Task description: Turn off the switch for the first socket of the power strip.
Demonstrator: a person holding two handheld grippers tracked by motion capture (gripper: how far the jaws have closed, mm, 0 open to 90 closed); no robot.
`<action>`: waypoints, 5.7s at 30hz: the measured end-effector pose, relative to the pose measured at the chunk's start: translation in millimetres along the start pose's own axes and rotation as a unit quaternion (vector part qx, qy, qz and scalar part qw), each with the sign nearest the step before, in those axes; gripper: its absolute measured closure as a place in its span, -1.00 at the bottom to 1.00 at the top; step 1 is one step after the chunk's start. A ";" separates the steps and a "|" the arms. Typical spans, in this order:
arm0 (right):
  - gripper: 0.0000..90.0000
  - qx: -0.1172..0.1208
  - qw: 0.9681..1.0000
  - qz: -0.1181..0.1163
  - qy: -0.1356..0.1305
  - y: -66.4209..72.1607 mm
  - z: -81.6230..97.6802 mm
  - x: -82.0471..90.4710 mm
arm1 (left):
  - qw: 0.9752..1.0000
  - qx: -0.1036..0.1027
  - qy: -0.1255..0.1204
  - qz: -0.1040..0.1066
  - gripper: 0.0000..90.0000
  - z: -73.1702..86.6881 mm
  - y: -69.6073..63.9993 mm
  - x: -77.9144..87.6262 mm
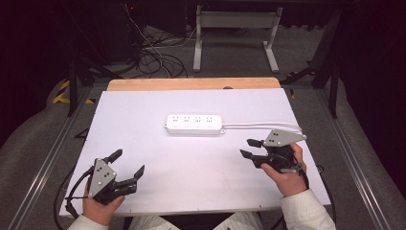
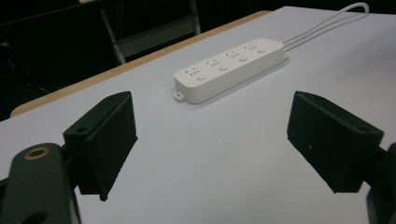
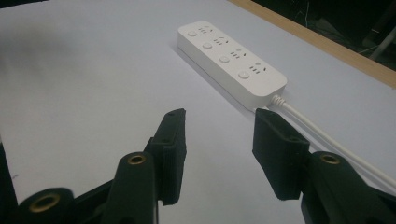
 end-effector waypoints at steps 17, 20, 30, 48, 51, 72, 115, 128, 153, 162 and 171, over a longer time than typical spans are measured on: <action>0.21 0.019 1.000 -0.018 0.002 4.8 -38.9 -28.1 | 1.000 -0.001 0.001 -0.003 -0.60 -0.1 -0.2 0.3; 0.21 0.022 1.000 -0.021 0.004 5.3 -43.3 -34.3 | 1.000 -0.001 0.003 -0.002 -0.60 0.1 -0.1 0.0; 0.25 0.026 0.999 -0.022 0.012 7.9 -55.6 -52.5 | 1.000 -0.002 0.002 -0.004 -0.60 -0.1 -0.2 0.3; 0.92 0.037 0.999 -0.005 0.015 -2.2 -59.8 -77.1 | 1.000 -0.003 0.003 -0.005 -0.60 0.1 0.5 0.1; 1.00 0.028 0.999 -0.004 0.023 -4.5 -61.0 -84.8 | 1.000 -0.004 0.003 -0.005 -0.60 0.1 0.4 0.0; 1.00 -0.028 0.998 0.008 0.048 -13.5 -49.2 -142.8 | 1.000 0.001 0.003 -0.002 -0.60 1.0 2.3 0.2; 1.00 -0.006 0.997 0.024 0.072 0.7 -32.5 -191.2 | 1.000 0.006 0.006 0.004 -0.60 2.5 3.3 -1.4; 1.00 0.003 0.997 0.032 0.075 2.4 -31.8 -192.1 | 1.000 0.006 0.006 0.003 -0.60 2.5 3.3 -1.5; 1.00 0.000 0.995 0.047 0.085 6.4 -30.3 -193.5 | 1.000 0.007 0.007 0.003 -0.60 2.6 2.6 -1.6; 1.00 -0.009 0.995 0.058 0.087 7.8 -30.3 -193.5 | 1.000 0.005 0.007 0.002 -0.60 2.4 2.6 -1.4; 1.00 -0.009 0.994 0.064 0.092 9.5 -31.3 -193.8 | 1.000 0.003 0.006 0.001 -0.60 2.1 2.3 -1.0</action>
Point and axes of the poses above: each handheld gripper's, and its own axes: x roughly backward along the jaws, z roughly out of its underside, y roughly to its left, the point moved 4 cm from there along -x, roughly forward along the jaws, and after that the axes turned 14 degrees about z, right-handed, at the moved point
